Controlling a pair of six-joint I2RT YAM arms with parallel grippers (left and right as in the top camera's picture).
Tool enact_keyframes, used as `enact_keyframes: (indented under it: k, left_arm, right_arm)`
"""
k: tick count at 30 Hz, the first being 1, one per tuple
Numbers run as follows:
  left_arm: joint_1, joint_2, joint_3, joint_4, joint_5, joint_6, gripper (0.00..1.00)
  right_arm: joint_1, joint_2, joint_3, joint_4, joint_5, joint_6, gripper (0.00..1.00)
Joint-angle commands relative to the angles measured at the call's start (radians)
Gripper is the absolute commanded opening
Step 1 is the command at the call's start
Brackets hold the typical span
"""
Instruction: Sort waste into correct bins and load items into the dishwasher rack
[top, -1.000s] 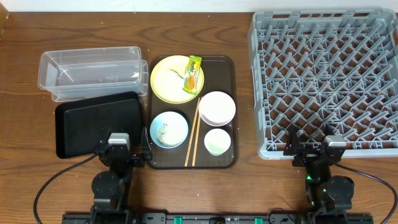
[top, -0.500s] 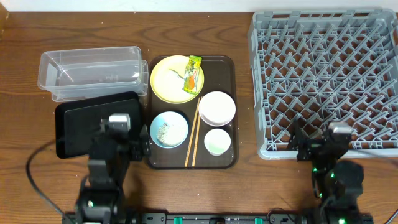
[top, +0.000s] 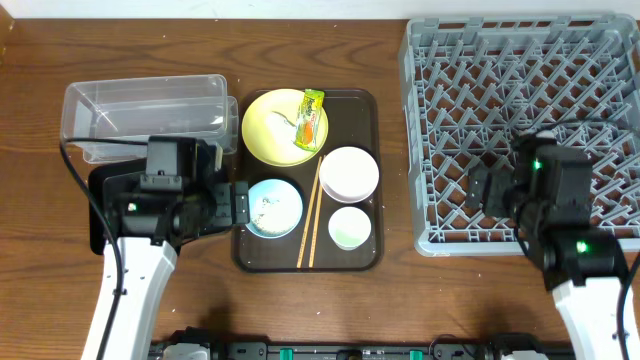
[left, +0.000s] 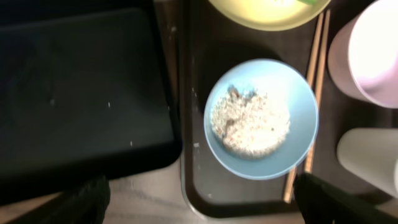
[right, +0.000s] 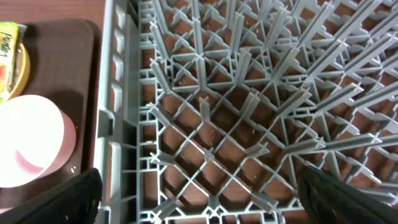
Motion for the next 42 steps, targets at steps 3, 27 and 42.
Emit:
enact_keyframes:
  k: [3,27,42]
  left_arm:
    - [0.005,0.014,0.045,-0.020,0.020,-0.042,0.97]
    - [-0.048,0.451,0.402,0.243,0.022,-0.222,0.94]
    - [-0.160,0.784,0.402,0.490,-0.031,-0.278,0.94]
  right_arm:
    - [-0.016,0.077,0.088,-0.043,0.013,-0.011,0.99]
    - [-0.016,0.076,0.087,-0.041,0.010,-0.011,0.99]
    - [-0.016,0.076,0.087,-0.049,0.010,-0.011,0.99]
